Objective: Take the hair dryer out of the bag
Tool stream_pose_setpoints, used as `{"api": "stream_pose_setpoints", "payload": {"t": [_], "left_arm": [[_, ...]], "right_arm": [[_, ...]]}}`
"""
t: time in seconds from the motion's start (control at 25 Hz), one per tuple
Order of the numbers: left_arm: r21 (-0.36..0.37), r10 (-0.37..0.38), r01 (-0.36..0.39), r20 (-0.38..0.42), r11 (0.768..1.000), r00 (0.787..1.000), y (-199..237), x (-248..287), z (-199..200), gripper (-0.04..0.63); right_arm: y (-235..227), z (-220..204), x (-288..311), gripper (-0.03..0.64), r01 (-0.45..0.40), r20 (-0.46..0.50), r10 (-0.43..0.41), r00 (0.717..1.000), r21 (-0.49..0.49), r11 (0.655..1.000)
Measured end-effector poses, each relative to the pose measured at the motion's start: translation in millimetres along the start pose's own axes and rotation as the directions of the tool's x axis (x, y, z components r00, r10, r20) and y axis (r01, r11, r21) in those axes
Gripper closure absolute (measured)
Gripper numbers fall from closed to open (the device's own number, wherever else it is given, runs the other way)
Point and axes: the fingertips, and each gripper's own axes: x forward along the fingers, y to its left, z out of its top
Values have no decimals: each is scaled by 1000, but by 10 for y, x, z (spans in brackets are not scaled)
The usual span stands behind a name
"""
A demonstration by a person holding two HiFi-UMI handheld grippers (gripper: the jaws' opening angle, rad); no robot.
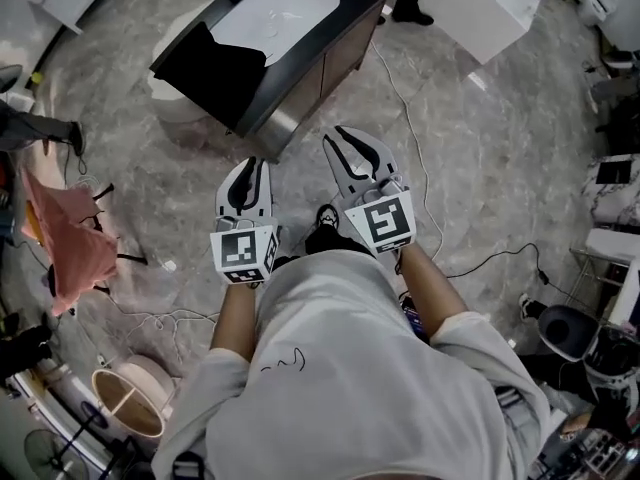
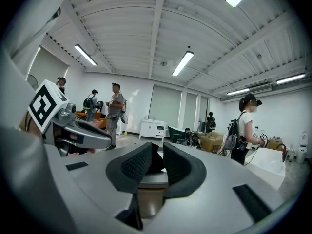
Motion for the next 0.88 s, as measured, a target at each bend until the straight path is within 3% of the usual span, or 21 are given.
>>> {"api": "stream_pose_setpoints", "payload": {"t": [0.4, 0.68, 0.88], "left_arm": [[16, 76, -75, -141, 997, 987, 703, 973, -274, 526], [23, -23, 28, -179, 999, 984, 1342, 1749, -248, 526], [49, -139, 154, -229, 987, 963, 1698, 2282, -230, 526]], "right_arm": [[-298, -419, 1183, 557, -126, -111, 127, 986, 23, 992], [-474, -430, 2107, 557, -83, -172, 81, 982, 1, 997], [-579, -428, 2668, 554, -38, -224, 36, 974, -2, 999]]}}
